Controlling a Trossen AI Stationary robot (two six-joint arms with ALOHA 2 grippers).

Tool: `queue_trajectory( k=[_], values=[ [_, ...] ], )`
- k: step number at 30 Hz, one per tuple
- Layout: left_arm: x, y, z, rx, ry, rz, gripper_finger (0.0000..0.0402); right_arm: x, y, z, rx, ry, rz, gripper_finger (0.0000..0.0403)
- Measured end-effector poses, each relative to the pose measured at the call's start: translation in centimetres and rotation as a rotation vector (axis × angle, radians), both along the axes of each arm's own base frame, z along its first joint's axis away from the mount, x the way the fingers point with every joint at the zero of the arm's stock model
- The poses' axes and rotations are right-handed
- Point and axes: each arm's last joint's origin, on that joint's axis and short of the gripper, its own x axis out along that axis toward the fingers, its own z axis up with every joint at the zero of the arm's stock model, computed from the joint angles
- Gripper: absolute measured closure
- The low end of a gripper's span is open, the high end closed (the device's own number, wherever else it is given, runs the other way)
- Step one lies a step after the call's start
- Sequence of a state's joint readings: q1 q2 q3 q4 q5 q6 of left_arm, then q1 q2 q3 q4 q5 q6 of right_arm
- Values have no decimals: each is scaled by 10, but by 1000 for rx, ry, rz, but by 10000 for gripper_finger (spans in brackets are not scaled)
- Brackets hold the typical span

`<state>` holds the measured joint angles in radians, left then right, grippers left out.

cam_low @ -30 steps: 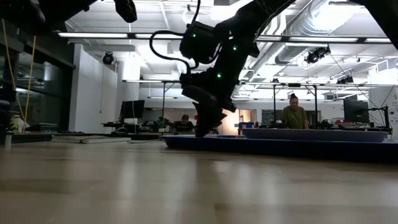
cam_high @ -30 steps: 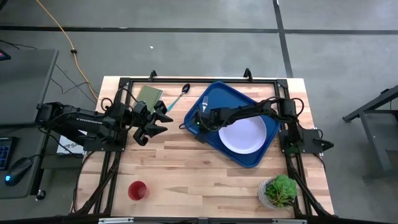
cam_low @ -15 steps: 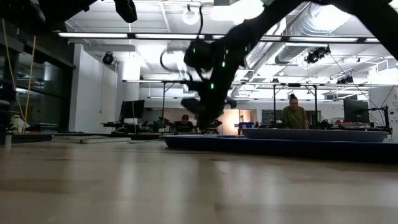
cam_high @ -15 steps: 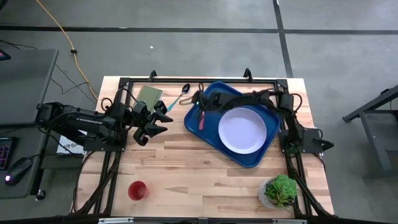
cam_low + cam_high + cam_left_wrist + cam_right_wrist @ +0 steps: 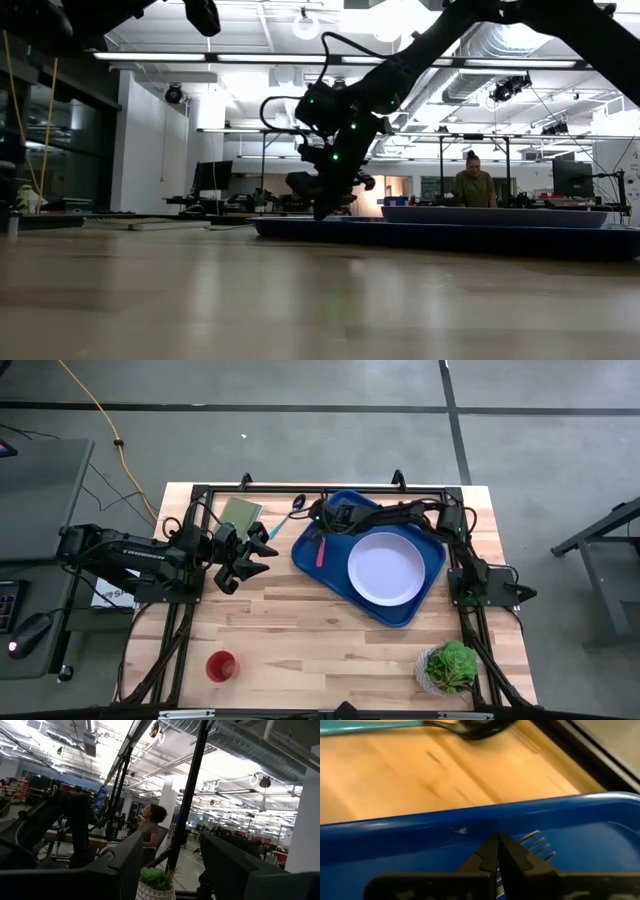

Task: Pick and place plate/cup/fork/spoon on tray
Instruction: Put the pink fork on the blue tray

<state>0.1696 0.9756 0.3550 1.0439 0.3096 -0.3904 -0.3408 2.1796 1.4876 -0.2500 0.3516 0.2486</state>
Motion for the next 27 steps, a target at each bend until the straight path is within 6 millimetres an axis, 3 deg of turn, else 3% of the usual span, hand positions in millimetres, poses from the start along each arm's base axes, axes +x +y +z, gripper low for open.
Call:
queue_trajectory(
  k=[27],
  values=[
    [0,0,0,0,0,2,222,-12,0,-4,-68,153,-79,403]
  ],
)
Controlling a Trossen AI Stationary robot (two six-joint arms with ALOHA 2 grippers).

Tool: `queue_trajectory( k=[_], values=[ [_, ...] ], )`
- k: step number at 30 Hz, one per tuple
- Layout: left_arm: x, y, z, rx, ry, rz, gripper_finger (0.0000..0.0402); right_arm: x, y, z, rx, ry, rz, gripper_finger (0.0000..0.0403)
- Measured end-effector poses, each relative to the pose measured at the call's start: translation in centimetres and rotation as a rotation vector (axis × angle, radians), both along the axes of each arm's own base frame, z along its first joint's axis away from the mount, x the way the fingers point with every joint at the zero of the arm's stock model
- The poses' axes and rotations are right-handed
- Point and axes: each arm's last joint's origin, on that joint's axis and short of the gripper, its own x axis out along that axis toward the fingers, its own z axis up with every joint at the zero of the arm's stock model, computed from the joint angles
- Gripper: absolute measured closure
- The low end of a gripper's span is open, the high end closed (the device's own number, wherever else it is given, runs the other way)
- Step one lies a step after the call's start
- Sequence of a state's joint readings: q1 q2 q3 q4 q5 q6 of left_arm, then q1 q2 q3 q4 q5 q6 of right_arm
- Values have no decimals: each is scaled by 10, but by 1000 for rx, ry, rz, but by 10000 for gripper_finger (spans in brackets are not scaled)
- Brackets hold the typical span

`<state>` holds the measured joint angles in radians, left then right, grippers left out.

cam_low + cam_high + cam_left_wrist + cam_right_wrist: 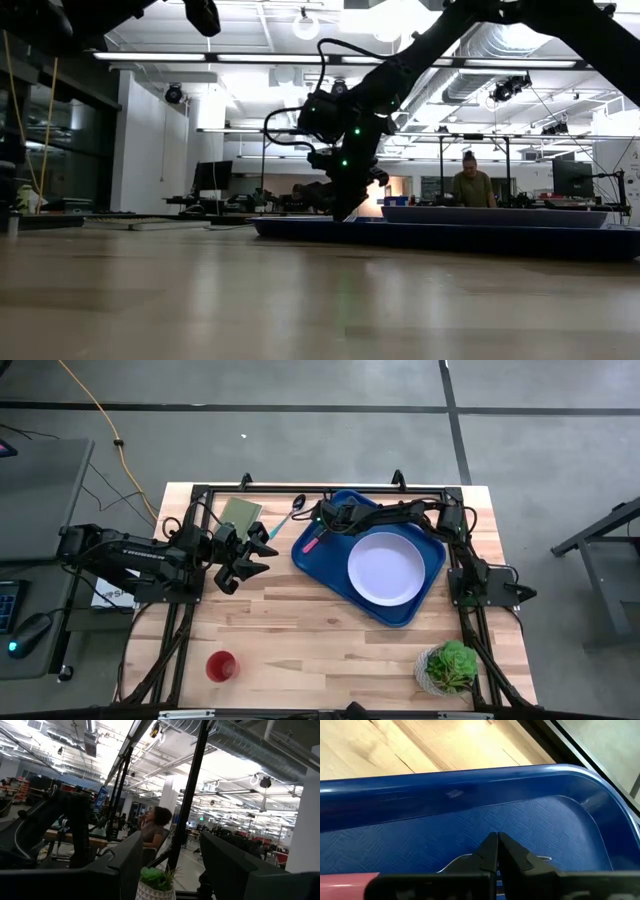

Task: Pick and place plate/cup/fork/spoon on tray
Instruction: Put the pink fork on the blue tray

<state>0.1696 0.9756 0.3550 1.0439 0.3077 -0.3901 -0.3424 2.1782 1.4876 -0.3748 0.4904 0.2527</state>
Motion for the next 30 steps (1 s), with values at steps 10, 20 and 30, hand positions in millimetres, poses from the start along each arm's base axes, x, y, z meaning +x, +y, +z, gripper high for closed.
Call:
queue_trajectory(
  k=[10,20,30],
  values=[
    [0,0,0,0,1,0,222,11,18,15,127,-132,135,403],
    [0,0,0,0,1,0,222,14,29,10,145,-119,160,403],
    [0,0,0,0,1,0,222,13,30,9,164,-103,159,403]
  ],
)
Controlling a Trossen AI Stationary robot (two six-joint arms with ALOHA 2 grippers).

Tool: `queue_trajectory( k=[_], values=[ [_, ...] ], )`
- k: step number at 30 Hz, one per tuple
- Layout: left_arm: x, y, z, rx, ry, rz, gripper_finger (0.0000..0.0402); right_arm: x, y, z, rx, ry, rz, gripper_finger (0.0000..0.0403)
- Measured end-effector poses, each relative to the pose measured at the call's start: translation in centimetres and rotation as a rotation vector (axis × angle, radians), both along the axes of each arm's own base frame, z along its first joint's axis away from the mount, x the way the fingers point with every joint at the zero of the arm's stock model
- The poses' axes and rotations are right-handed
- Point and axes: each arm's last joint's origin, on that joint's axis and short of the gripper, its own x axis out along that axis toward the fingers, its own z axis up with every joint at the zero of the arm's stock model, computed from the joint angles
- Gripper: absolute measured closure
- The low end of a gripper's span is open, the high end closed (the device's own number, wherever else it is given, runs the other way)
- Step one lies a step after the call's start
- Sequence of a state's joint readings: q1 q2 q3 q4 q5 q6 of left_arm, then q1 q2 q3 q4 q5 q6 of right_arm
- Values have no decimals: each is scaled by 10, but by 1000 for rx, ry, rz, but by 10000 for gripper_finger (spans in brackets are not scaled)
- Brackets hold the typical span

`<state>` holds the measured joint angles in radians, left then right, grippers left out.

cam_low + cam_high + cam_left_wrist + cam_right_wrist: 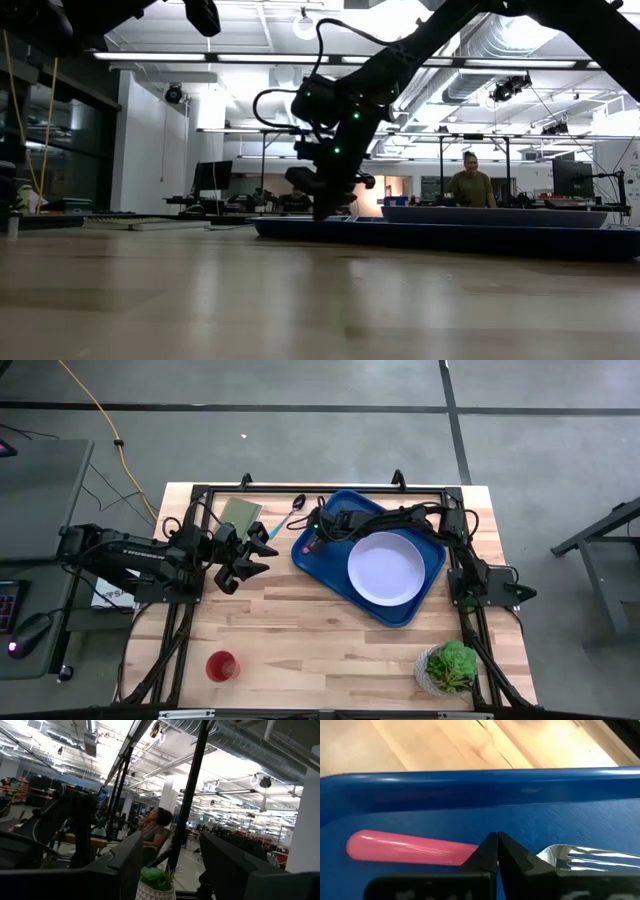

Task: Pick and place plate/cup/fork/spoon on tray
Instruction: Put the pink fork on the blue tray

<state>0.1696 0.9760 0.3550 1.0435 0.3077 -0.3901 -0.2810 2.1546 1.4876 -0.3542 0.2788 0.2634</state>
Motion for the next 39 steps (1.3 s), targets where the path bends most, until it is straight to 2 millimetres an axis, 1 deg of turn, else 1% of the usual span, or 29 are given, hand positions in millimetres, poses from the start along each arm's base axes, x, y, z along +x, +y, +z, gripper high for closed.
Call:
queue_trajectory(
  k=[12,28,33,37,39],
  values=[
    [0,0,0,1,1,-3,222,-6,3,-3,21,72,5,403],
    [0,0,0,1,4,-3,222,-9,20,-4,33,157,38,403],
    [0,0,0,1,5,-3,222,-13,22,4,23,176,33,403],
    [0,0,-1,0,8,-3,222,-16,23,18,-1,156,22,403],
    [0,0,-1,0,8,-3,222,-17,24,19,4,167,20,403]
  ],
)
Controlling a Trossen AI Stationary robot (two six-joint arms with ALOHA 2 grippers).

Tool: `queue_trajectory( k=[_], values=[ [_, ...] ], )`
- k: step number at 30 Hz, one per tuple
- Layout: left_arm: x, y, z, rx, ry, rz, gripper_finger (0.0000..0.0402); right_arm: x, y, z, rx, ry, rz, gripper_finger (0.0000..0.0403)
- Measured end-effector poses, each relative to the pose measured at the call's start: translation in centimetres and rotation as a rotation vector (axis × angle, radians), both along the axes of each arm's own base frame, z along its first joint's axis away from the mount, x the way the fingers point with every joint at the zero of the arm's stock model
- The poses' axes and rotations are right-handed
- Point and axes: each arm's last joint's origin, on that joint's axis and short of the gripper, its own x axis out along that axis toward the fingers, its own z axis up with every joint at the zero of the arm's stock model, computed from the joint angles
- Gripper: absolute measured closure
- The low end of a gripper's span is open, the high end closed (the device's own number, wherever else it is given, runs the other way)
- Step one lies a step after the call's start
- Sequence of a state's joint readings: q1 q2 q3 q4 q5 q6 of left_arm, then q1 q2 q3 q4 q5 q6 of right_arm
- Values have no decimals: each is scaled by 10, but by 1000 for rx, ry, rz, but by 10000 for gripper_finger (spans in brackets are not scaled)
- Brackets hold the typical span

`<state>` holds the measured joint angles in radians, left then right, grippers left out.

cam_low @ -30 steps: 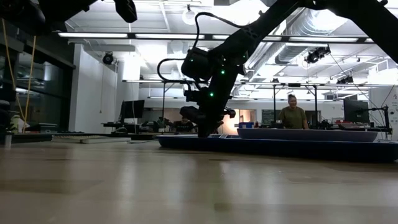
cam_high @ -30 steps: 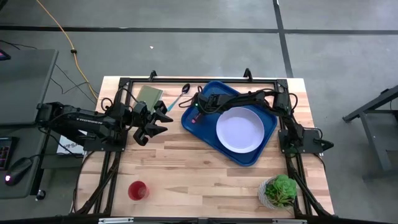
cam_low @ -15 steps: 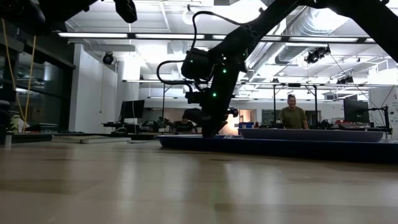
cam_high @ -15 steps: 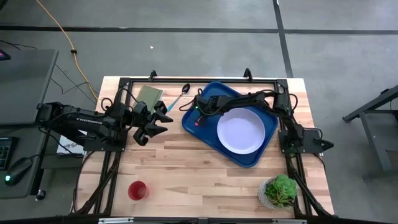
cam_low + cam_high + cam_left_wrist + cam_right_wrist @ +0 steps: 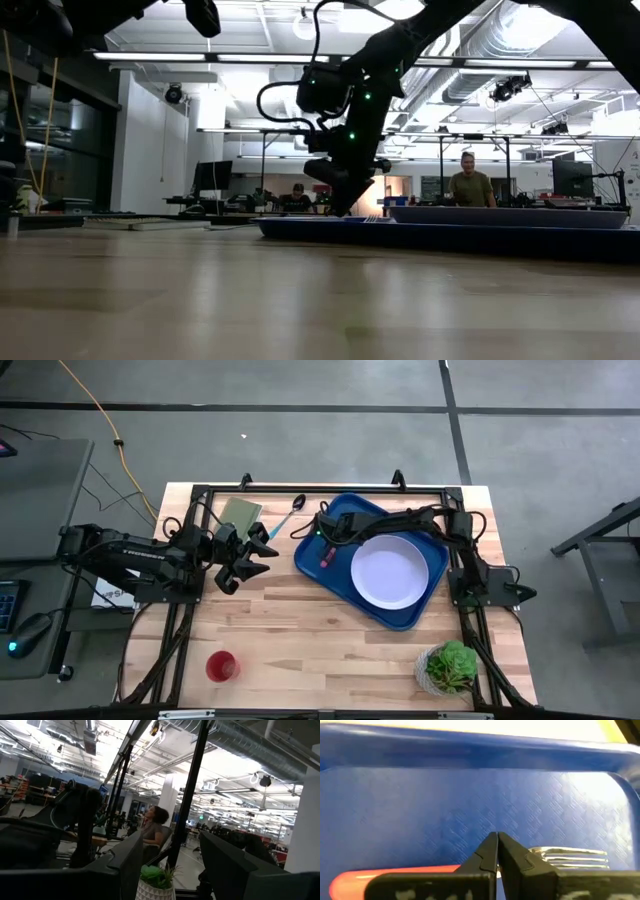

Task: Pick and place plate/cup/fork/spoon on tray
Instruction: Put the pink fork on the blue tray, then adjust the white plate

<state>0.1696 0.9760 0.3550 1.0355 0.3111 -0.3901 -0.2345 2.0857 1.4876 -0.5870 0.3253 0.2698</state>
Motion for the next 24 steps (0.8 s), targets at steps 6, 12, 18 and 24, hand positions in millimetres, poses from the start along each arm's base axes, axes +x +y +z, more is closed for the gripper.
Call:
queue_trajectory(
  k=[6,12,18,24],
  values=[
    [0,0,0,0,0,0,222,-3,5,-1,4,52,24,403],
    [0,0,-1,-2,12,0,222,-21,24,25,-22,164,52,403],
    [1,0,-2,-4,19,-1,222,-39,58,66,-53,160,82,403],
    [1,0,-2,-5,20,-1,222,-78,90,70,34,188,85,403]
  ],
)
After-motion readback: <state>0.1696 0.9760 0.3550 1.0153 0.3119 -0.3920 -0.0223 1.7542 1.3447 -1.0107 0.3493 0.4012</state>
